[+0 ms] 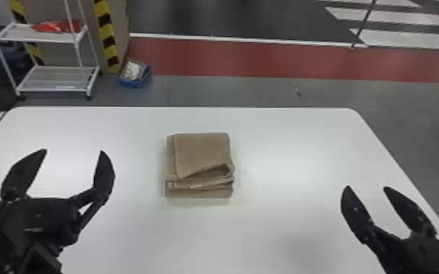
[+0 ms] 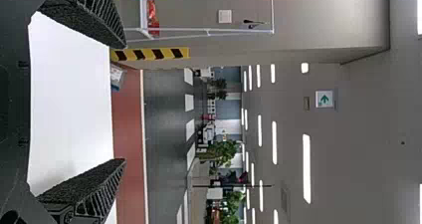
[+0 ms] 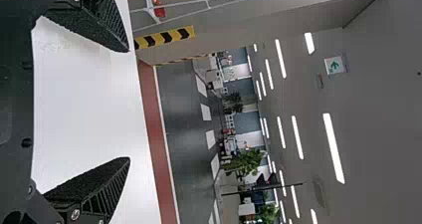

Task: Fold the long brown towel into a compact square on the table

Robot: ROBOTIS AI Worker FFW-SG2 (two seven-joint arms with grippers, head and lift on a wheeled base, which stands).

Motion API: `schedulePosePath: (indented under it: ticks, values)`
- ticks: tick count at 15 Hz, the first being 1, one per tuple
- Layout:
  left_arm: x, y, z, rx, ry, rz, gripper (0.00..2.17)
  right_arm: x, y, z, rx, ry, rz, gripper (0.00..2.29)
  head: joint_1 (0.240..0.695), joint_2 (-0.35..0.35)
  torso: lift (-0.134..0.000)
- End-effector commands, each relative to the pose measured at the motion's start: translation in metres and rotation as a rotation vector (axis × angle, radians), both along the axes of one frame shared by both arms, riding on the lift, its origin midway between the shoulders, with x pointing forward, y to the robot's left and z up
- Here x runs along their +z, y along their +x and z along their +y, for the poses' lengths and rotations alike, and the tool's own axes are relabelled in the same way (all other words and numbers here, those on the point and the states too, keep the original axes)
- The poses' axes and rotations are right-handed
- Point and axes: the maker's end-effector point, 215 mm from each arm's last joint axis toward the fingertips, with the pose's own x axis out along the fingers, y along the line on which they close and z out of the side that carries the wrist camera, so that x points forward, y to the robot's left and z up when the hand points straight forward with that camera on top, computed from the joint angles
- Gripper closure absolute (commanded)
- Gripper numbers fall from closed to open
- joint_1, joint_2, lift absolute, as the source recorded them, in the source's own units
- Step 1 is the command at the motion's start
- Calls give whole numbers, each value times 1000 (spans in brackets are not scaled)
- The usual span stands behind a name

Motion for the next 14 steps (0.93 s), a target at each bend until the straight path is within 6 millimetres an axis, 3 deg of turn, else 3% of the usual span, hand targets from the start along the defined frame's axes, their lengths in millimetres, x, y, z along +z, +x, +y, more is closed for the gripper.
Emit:
schedulePosePath:
  ticks: [1,14]
  values:
    - [-1,0,0,0,0,3,83,-1,1,0,1,0,1,113,695,-114,-128]
    - [-1,1,0,0,-1,3,83,-3,3,0,-2,6,1,113,695,-112,-128]
